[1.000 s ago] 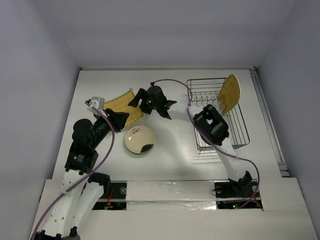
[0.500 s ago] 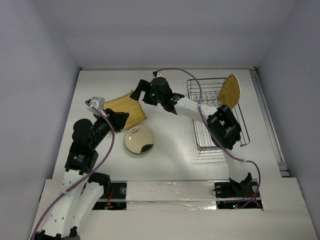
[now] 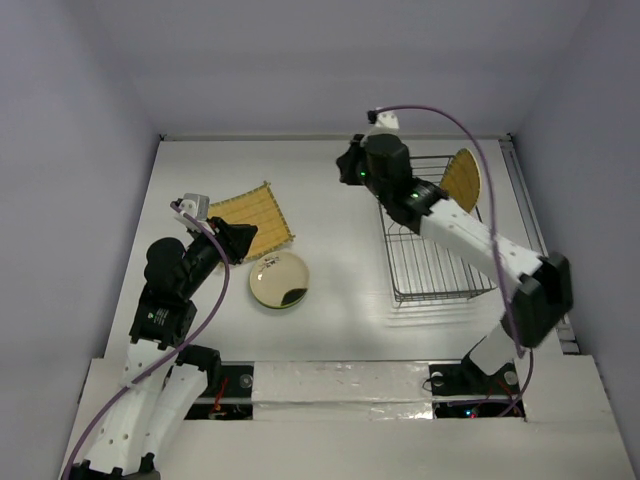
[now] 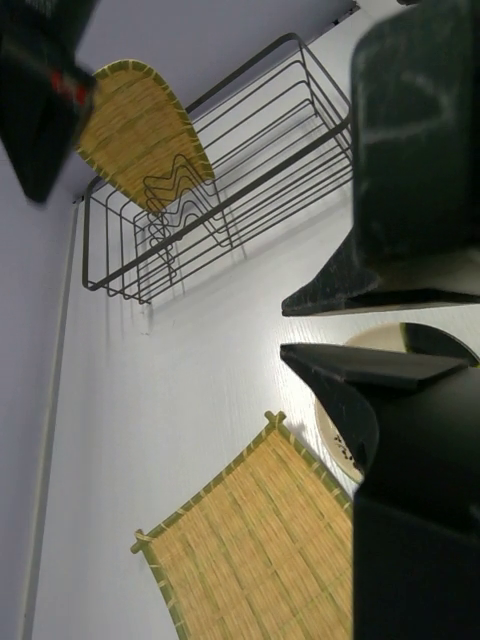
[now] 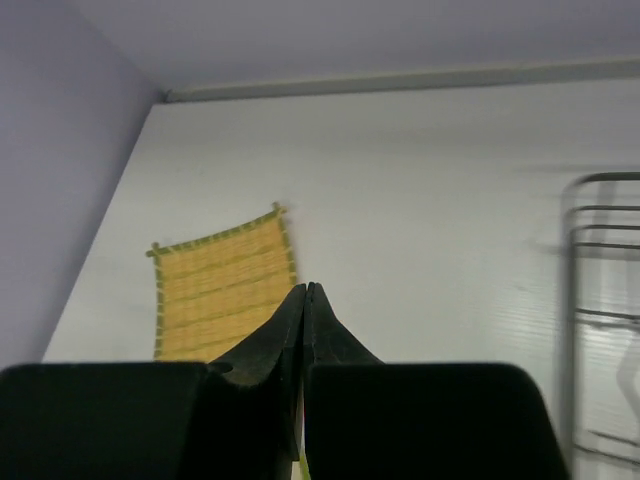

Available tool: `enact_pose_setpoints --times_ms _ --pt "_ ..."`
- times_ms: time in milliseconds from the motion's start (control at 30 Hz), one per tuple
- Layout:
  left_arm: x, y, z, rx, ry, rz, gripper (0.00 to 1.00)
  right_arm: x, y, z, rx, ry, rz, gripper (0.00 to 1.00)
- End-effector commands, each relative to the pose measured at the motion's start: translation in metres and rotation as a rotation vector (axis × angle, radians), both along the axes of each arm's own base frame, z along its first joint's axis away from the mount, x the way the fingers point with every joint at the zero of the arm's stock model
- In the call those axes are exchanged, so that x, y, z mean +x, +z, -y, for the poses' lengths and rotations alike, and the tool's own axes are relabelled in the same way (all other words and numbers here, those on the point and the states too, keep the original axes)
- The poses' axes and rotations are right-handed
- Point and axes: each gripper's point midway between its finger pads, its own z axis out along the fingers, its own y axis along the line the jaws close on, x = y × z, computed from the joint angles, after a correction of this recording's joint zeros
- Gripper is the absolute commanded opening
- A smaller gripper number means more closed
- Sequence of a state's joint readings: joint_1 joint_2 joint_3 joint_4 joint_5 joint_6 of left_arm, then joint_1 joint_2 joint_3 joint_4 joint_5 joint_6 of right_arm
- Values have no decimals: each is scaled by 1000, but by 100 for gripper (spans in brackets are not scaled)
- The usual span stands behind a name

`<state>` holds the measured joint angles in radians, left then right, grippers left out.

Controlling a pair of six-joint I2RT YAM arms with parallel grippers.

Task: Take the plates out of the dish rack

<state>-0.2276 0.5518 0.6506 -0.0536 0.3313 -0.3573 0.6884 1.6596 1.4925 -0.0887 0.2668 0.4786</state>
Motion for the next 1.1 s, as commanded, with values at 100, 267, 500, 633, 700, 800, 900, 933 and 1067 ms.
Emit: enact_pose_setpoints --times_ms 100,267,500,633,700,800,900,933,1067 --pt "-2 28 0 -12 -6 84 4 -36 29 176 -255 -392 58 1" --pt "-1 27 -1 -11 2 79 0 -65 14 271 -290 -635 12 15" --pt "0 25 0 -8 0 74 2 -74 3 320 -298 -751 -12 70" --pt "0 26 0 -9 0 77 15 -67 -9 334 -343 -793 -49 70" --pt "0 26 0 -7 -3 76 17 -66 -12 344 -353 -819 -54 70" --pt "0 26 1 -8 -8 78 18 -56 -16 339 -351 -785 -62 66" --pt "0 26 1 -9 -8 75 18 -42 -21 341 -390 -782 -99 62" --pt "0 25 1 -9 -9 74 18 -38 -21 340 -408 -778 -105 60" --pt "-1 26 1 -9 -8 77 19 -27 -32 344 -468 -792 -156 52"
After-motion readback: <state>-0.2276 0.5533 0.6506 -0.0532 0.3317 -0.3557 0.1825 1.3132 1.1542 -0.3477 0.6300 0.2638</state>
